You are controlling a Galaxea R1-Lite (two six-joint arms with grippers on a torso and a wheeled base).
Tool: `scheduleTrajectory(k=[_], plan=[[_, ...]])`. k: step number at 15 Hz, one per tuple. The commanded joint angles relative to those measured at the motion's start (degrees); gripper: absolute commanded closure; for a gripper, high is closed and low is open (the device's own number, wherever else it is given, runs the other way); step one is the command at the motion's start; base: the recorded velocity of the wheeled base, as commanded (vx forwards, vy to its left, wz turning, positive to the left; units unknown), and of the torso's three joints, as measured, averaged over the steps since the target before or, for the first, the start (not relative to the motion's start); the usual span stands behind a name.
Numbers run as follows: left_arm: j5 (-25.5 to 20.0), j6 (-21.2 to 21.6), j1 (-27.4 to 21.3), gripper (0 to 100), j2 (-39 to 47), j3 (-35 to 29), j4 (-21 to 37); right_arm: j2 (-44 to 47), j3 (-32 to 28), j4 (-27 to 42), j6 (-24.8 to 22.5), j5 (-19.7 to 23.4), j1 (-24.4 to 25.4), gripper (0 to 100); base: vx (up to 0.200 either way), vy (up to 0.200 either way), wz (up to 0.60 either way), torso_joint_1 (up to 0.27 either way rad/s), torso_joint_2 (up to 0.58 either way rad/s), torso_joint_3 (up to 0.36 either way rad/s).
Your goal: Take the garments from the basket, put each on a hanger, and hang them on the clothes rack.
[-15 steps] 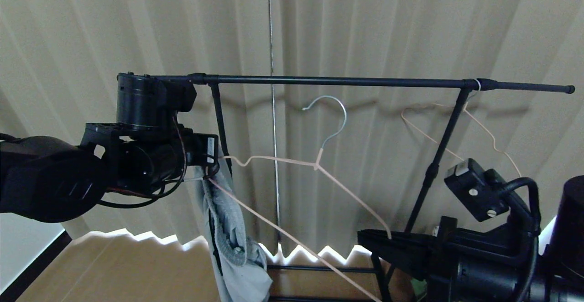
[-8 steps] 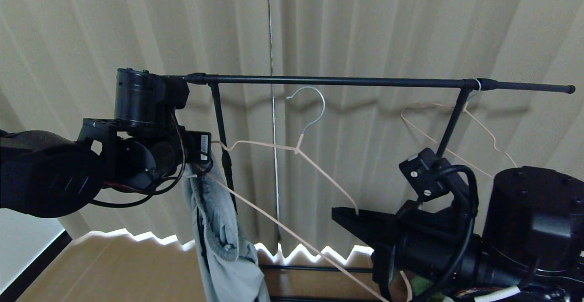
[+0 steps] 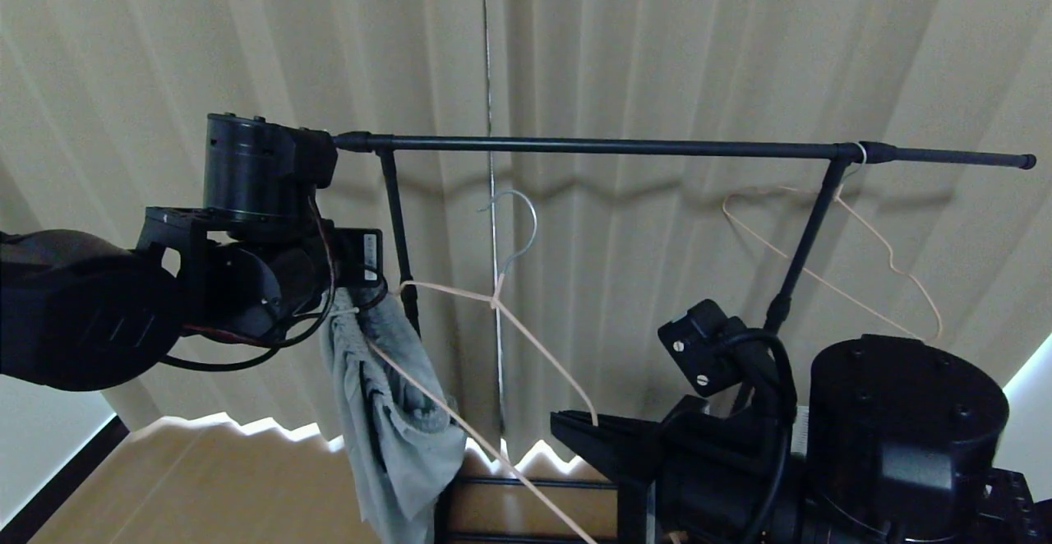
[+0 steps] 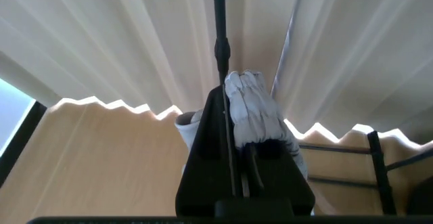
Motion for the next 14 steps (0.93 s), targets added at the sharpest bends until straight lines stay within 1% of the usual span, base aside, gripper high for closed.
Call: scheduleTrajectory(k=[1, 4, 6, 8, 12, 14], plan=[[0.0, 0.0, 0.0, 100, -0.3, 0.0, 0.0, 1.0, -0.1, 0.0, 0.5, -0.8, 1.3, 100, 0.0, 0.0, 0.0, 0.0, 0.0, 0.0], [1.1, 0.1, 0.1, 100, -1.7, 0.5, 0.2, 3.4, -1.0, -0.2, 1.2, -3.8, 0.7, 100, 0.0, 0.0, 0.0, 0.0, 0.0, 0.0], [1.1, 0.0, -0.1, 100, -4.5, 0.6, 4.4, 4.5, -2.5, -0.4, 3.1, -4.3, 0.0, 100, 0.0, 0.0, 0.0, 0.0, 0.0, 0.0], [1.1, -0.1, -0.7, 100, -5.7, 0.8, 5.3, 5.9, -3.6, -0.9, 3.2, -4.5, -0.4, 100, 0.0, 0.0, 0.0, 0.0, 0.0, 0.0], [1.1, -2.5, -4.3, 100, -7.6, 0.6, 9.1, 8.6, -7.4, -0.9, 3.2, -5.0, -0.9, 100, 0.0, 0.0, 0.0, 0.0, 0.0, 0.0], [1.1, -3.3, -6.2, 100, -7.9, 0.4, 9.7, 9.4, -8.5, -0.9, 3.2, -5.1, -0.9, 100, 0.0, 0.0, 0.0, 0.0, 0.0, 0.0]])
